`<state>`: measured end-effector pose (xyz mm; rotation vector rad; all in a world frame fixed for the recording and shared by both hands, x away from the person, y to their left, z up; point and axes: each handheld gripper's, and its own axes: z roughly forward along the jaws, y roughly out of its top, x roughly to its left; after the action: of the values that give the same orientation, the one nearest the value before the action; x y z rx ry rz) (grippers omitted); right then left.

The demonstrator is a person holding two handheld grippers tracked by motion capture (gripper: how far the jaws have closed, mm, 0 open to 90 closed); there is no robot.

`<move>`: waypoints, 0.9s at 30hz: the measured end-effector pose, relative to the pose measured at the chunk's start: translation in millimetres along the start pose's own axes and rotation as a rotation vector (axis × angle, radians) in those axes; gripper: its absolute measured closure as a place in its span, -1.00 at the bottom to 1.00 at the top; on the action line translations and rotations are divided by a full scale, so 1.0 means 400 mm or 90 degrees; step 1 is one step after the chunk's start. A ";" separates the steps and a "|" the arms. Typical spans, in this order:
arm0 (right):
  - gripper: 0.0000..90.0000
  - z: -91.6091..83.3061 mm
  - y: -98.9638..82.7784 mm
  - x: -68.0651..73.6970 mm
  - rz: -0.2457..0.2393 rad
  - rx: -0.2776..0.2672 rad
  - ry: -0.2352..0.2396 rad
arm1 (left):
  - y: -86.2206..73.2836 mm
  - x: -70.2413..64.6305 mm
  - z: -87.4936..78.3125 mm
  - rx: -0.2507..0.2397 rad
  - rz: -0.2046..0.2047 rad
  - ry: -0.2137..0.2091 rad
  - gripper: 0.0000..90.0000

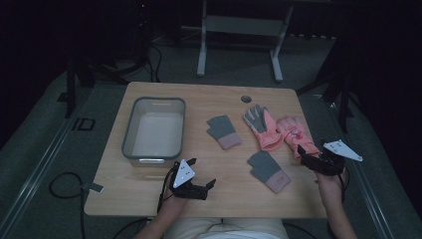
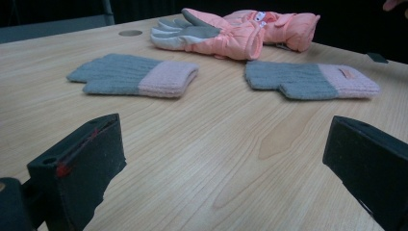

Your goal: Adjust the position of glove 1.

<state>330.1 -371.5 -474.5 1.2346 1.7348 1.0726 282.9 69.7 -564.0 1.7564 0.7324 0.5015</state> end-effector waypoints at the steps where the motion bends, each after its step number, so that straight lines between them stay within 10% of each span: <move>1: -0.74 0.001 0.009 0.001 -0.002 -0.001 0.001 | 0.000 0.000 0.000 0.000 0.000 0.000 -0.99; 27: -0.74 0.054 0.158 0.096 -0.049 -0.034 0.062 | 0.000 0.001 0.000 0.001 -0.001 -0.002 -0.99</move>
<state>361.2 -318.2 -428.2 1.0907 1.7994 1.1427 283.0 70.0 -564.0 1.7567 0.7326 0.4976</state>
